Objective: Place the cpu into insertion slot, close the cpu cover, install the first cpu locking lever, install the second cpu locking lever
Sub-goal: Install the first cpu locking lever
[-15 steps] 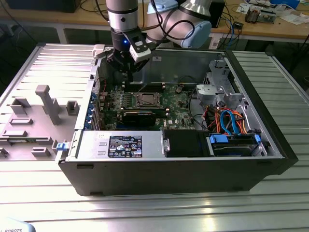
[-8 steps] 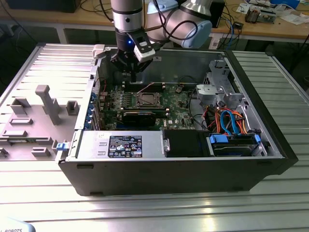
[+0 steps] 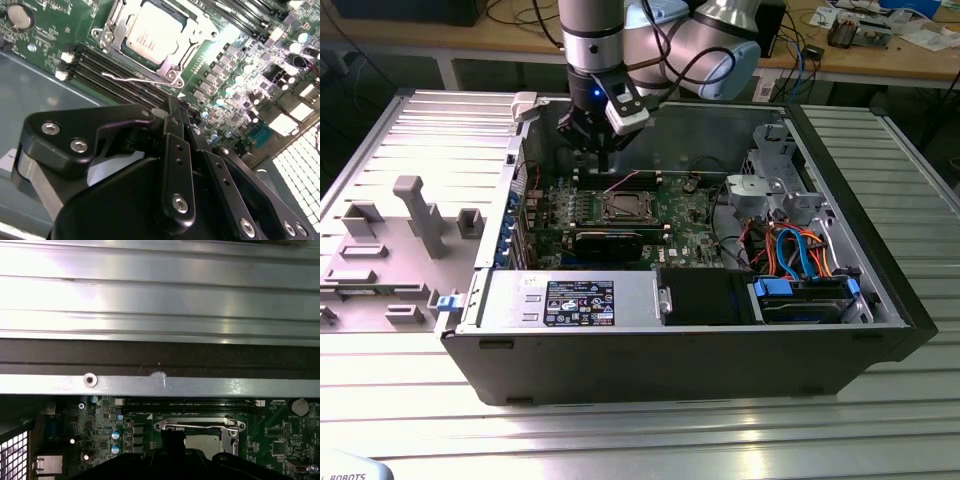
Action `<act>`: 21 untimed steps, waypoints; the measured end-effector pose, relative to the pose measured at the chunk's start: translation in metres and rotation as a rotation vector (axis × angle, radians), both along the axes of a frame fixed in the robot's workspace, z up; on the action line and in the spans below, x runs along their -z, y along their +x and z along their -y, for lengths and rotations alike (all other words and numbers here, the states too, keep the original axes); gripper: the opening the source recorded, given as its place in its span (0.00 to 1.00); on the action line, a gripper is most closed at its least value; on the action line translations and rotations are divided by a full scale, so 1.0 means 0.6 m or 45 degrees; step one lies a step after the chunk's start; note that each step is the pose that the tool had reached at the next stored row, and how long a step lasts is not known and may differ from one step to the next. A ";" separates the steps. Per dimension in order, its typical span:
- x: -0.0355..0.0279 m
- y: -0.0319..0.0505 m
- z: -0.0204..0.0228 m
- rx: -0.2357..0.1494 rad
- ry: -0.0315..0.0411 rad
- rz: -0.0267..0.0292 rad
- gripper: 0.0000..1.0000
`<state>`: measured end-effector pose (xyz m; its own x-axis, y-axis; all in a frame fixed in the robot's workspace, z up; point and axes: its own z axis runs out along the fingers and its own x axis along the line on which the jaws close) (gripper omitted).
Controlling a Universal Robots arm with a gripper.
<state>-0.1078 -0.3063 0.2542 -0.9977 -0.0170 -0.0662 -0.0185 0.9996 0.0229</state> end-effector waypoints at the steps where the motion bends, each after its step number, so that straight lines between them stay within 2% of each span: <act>1: 0.001 0.002 0.0000 0.002 0.0001 -0.0007 0.11; 4: 0.002 0.007 0.0000 0.007 0.0000 -0.0045 0.11; 5: 0.003 0.011 0.0000 0.012 0.0001 -0.0098 0.11; 6: 0.005 0.014 0.0000 0.020 0.0002 -0.0120 0.11; 8: 0.009 0.016 0.0000 0.073 0.0003 -0.0123 0.11; 9: 0.010 0.017 0.0000 0.081 0.0004 -0.0122 0.11; 13: 0.016 0.024 -0.0022 0.082 0.0002 -0.0122 0.11; 18: 0.032 0.030 -0.0065 0.070 -0.0033 -0.0121 0.11; 21: 0.036 0.035 -0.0100 0.062 -0.0037 -0.0120 0.11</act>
<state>-0.0868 -0.3003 0.2329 -0.9979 0.0313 -0.0569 0.0302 0.9993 0.0199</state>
